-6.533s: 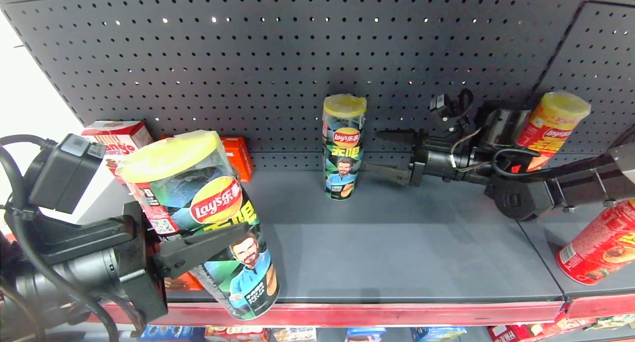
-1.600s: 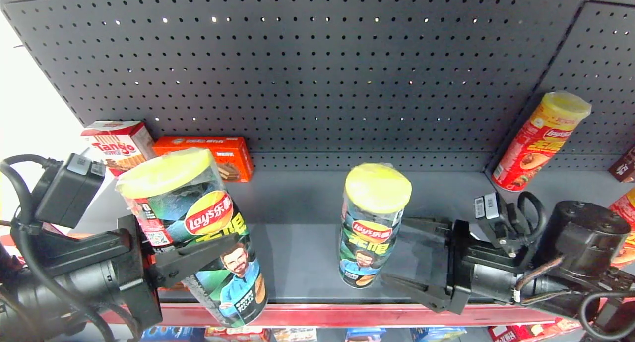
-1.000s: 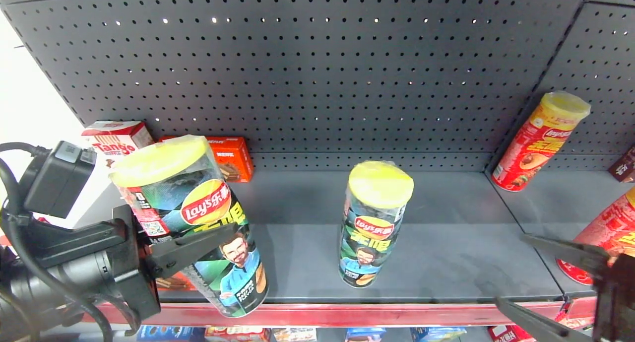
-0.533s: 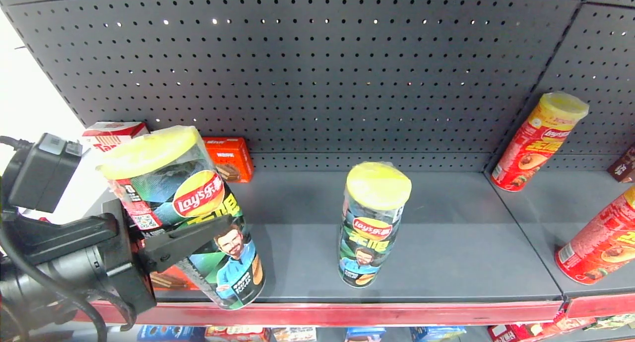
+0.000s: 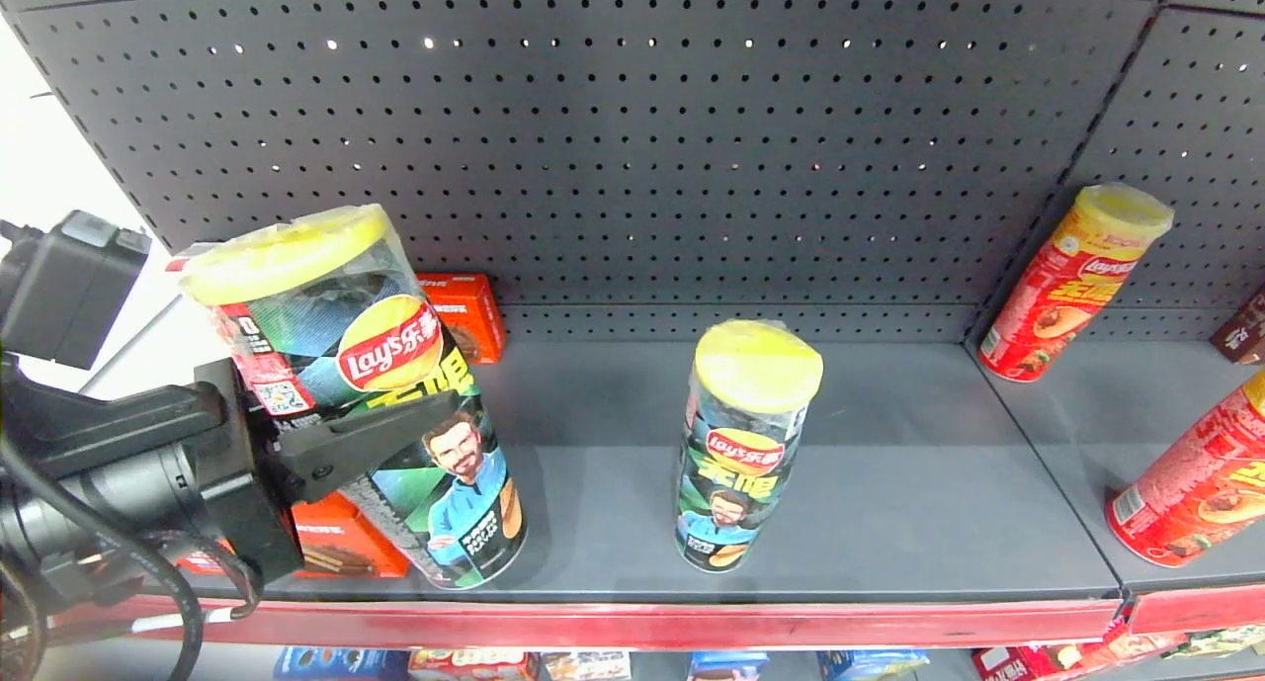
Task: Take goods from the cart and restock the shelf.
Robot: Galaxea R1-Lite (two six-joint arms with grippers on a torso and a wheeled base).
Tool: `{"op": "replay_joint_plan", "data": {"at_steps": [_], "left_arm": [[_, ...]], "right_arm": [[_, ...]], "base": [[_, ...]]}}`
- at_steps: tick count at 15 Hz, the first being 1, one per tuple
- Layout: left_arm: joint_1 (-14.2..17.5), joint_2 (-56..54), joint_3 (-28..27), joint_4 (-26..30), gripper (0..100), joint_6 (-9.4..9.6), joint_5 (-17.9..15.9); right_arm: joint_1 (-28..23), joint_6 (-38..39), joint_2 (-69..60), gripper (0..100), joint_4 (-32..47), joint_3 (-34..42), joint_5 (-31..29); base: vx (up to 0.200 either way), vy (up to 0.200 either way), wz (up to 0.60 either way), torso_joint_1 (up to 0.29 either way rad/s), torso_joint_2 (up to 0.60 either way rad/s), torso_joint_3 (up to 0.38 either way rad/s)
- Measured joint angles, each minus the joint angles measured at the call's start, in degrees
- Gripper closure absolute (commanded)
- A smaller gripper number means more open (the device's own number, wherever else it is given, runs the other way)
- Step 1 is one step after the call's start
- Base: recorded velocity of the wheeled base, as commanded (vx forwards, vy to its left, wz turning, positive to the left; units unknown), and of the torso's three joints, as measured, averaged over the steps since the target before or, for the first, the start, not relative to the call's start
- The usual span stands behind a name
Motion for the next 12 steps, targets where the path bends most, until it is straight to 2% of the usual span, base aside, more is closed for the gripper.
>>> {"op": "replay_joint_plan", "data": {"at_steps": [4,7,9,12], "left_arm": [[0.0,0.6,-1.4,-0.3,100,0.68,0.5],[1.2,0.9,-0.9,-0.3,100,0.85,3.0],[1.4,0.9,-0.7,-0.3,100,0.85,6.7],[1.0,1.4,-2.7,0.8,100,0.71,7.2]], "right_arm": [[0.1,0.2,-0.3,0,-0.1,0.0,-0.1],[0.0,0.2,-0.3,0,-0.1,0.0,-0.1],[0.0,0.1,-0.3,0,-0.1,0.0,0.2],[0.1,0.0,-0.4,0,0.0,-0.1,0.4]], "base": [[0.000,0.000,0.00,0.000,0.00,0.000],[0.000,0.000,0.00,0.000,0.00,0.000],[0.000,0.000,0.00,0.000,0.00,0.000],[0.000,0.000,0.00,0.000,0.00,0.000]]}}
